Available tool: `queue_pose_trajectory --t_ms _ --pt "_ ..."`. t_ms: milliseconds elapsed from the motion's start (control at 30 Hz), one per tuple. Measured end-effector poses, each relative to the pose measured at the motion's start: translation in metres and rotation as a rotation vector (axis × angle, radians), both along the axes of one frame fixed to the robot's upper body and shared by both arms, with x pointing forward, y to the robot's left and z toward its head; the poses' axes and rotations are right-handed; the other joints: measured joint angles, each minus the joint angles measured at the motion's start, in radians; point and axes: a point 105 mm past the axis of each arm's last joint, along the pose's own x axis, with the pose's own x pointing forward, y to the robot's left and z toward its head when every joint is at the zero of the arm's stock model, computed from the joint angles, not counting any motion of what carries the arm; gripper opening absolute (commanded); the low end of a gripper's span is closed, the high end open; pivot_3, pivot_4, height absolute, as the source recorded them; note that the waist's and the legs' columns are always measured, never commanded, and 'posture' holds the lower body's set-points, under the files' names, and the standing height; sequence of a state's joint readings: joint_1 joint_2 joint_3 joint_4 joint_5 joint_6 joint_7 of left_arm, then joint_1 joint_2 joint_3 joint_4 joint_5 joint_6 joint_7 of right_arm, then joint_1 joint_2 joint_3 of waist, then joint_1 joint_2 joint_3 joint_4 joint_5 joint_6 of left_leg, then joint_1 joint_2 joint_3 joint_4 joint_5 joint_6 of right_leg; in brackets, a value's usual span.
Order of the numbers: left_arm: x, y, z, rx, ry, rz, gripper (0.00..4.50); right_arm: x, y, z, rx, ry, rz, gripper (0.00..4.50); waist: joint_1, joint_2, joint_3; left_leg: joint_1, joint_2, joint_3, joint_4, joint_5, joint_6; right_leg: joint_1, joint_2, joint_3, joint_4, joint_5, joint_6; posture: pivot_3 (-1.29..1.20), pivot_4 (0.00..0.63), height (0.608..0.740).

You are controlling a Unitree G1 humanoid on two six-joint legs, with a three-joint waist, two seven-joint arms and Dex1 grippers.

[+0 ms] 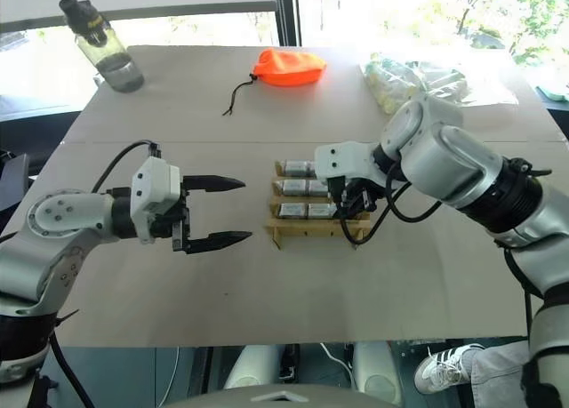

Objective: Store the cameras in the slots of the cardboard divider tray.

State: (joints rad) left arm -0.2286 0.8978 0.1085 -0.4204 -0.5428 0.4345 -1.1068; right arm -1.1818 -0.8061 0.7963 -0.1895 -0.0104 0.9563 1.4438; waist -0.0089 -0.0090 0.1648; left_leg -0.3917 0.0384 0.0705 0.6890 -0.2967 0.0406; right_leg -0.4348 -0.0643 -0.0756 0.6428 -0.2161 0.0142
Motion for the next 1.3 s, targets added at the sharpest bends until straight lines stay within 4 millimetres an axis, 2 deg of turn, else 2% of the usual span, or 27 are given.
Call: queue_pose_trajectory --t_ms 167,433,500,600,633,700,733,900,1067,1167,1300 --pt "0.000 -0.001 0.000 -0.007 -0.001 0.003 4.50 0.006 -0.002 -0.011 -0.029 -0.014 0.006 0.67 -0.002 0.000 0.000 0.000 0.000 0.000 0.000 0.000 0.000 0.000 0.000 0.000 0.000 0.000 0.000 0.00 0.150 0.726" --pt "0.001 0.001 -0.002 -0.010 0.004 0.020 4.50 0.005 -0.004 -0.013 -0.056 -0.026 0.041 0.67 0.002 -0.001 -0.001 0.000 0.000 0.000 0.000 0.000 0.000 0.000 0.000 0.000 0.000 0.000 0.000 0.00 0.150 0.726" --pt "0.001 0.001 -0.003 -0.010 0.005 0.021 4.50 0.005 -0.004 -0.014 -0.059 -0.032 0.049 1.70 0.002 -0.001 -0.001 0.000 0.000 0.000 0.000 0.000 0.000 0.000 0.000 0.000 0.000 0.000 0.000 0.00 0.150 0.726" --pt "0.001 0.001 -0.003 -0.010 0.006 0.022 4.50 0.004 -0.007 -0.021 -0.067 -0.016 0.047 2.81 0.002 -0.001 -0.001 0.000 0.000 0.000 0.001 0.000 0.000 0.000 0.000 0.000 0.000 0.000 0.000 0.00 0.150 0.726" --pt "0.001 0.001 -0.003 -0.010 0.007 0.022 4.50 0.004 -0.007 -0.023 -0.067 -0.009 0.045 3.44 0.001 -0.001 -0.001 0.000 0.000 0.000 0.001 0.000 0.000 0.000 0.000 0.000 0.000 0.000 0.000 0.00 0.150 0.726" --pt "0.001 0.001 -0.003 -0.010 0.007 0.022 4.50 0.004 -0.007 -0.023 -0.066 -0.010 0.044 4.30 -0.001 -0.001 -0.001 0.000 0.000 0.000 0.001 0.000 0.000 0.000 0.000 0.000 0.000 0.000 0.000 0.00 0.150 0.726" --pt "0.001 0.001 -0.003 -0.010 0.007 0.022 4.50 0.003 -0.007 -0.023 -0.065 0.000 0.044 4.45 -0.001 -0.001 -0.001 0.000 0.000 0.000 0.001 0.000 0.000 0.000 0.000 0.000 0.000 0.000 0.000 0.00 0.150 0.726" --pt "0.000 0.001 -0.004 -0.010 0.008 0.022 4.50 -0.002 -0.007 -0.016 -0.012 0.055 0.004 4.45 -0.002 -0.001 -0.001 0.000 0.000 -0.001 0.001 0.000 0.000 0.000 0.000 0.000 0.001 0.000 0.000 0.00 0.150 0.726" --pt "0.000 0.001 -0.005 -0.011 0.014 0.026 4.50 -0.014 -0.011 0.014 0.143 0.116 -0.011 4.45 0.002 -0.002 -0.001 -0.001 0.000 -0.002 0.001 0.000 0.000 0.000 0.000 -0.002 -0.001 0.000 0.000 0.00 0.150 0.726" --pt "0.000 0.002 -0.007 -0.012 0.020 0.033 4.50 -0.018 -0.012 0.024 0.260 0.140 -0.005 4.45 0.002 -0.002 -0.001 -0.001 0.000 -0.002 0.001 0.000 0.000 0.000 0.000 -0.002 -0.001 0.000 0.000 0.00 0.150 0.726" --pt "-0.001 0.006 -0.011 -0.017 0.032 0.060 4.50 -0.015 -0.034 0.031 0.415 0.142 -0.099 4.45 0.007 -0.002 -0.001 -0.001 0.000 -0.001 0.001 0.000 0.000 0.000 0.000 -0.002 0.000 0.000 0.000 0.00 0.150 0.726"
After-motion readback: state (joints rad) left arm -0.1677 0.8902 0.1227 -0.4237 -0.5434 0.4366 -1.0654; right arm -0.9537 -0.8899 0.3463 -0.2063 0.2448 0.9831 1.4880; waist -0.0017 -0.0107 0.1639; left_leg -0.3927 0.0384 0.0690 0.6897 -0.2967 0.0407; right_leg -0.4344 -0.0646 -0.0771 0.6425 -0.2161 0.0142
